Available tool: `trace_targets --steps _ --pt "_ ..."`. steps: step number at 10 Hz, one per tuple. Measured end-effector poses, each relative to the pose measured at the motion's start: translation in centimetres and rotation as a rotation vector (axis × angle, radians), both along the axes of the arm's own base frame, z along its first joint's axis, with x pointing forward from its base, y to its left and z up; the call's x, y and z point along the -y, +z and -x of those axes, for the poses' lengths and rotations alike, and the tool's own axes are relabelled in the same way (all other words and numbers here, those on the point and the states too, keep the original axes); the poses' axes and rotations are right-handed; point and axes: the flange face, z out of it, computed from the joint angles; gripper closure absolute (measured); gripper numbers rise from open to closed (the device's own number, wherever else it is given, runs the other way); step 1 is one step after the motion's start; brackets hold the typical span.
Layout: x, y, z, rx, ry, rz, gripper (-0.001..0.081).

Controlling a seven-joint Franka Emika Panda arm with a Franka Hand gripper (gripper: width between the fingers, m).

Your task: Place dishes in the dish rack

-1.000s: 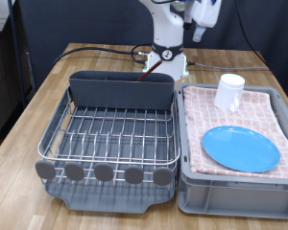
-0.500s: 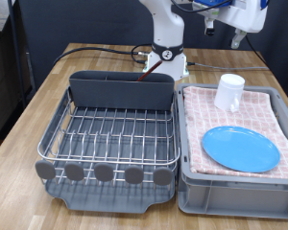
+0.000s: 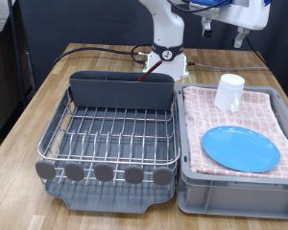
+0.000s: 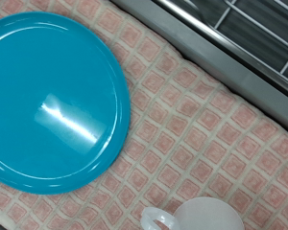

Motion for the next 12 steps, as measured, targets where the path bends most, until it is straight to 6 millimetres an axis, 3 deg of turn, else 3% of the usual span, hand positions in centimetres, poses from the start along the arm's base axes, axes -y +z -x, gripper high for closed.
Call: trace_targets --steps 3,7,12 --pt "0.2 -0.1 -2.5 -0.018 0.072 -0.015 0.0004" --pt "-1.1 -1.5 -4.8 -0.002 0.100 -0.053 0.0004" --pt "-2.4 -5.9 -6.3 0.060 0.171 -0.150 0.0004"
